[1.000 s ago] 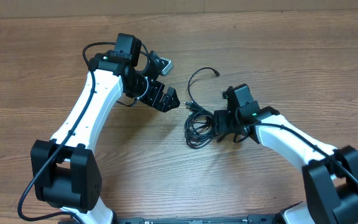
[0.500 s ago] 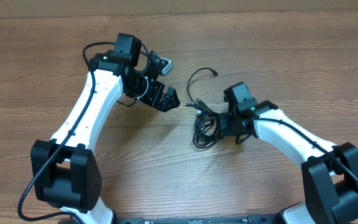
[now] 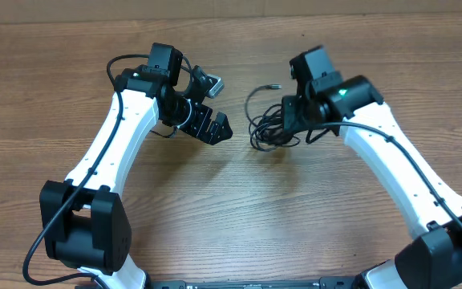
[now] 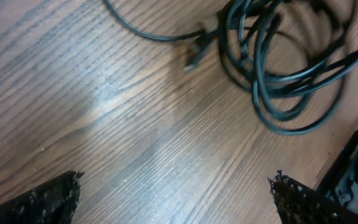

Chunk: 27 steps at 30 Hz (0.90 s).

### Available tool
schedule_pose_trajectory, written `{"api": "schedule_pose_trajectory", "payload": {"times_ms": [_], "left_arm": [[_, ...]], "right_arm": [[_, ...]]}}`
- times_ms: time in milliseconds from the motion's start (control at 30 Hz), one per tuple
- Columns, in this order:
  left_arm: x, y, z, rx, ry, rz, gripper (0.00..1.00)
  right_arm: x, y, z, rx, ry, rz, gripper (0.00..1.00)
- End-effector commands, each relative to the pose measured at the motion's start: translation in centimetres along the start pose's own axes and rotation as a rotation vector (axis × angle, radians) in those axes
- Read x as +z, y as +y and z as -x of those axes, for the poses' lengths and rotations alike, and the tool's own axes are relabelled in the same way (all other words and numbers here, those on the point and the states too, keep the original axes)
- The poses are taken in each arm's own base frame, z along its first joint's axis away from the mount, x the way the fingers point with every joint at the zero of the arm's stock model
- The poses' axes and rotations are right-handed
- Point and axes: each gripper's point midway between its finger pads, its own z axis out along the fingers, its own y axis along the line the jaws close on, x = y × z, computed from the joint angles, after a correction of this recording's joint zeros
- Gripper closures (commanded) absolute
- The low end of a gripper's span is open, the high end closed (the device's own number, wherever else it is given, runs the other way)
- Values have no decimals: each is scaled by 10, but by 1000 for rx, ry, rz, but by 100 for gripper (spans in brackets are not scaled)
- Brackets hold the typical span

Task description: Untangle cables

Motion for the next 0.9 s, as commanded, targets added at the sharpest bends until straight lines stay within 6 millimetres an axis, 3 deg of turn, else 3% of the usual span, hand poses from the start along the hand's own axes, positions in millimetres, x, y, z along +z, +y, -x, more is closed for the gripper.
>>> {"api": "schedule_pose_trajectory", "payload": {"times_ms": [0, 133, 300, 533, 733, 867], "left_arm": [[1, -14, 1, 8, -7, -72, 0], [-1, -30, 11, 12, -53, -168, 0], [-15, -65, 43, 6, -188, -392, 0], [-29, -90, 72, 81, -302, -528, 0], [-17, -109, 73, 128, -282, -525, 0], [3, -109, 65, 34, -207, -438, 0]], "right_arm": [[-47, 8, 25, -5, -103, 26, 96], [-86, 11, 32, -5, -127, 37, 96], [-109, 19, 22, -9, -104, 99, 96], [-112, 28, 11, -12, -60, 157, 96], [-114, 35, 8, -14, -43, 201, 96], [-114, 35, 8, -15, -42, 200, 96]]}}
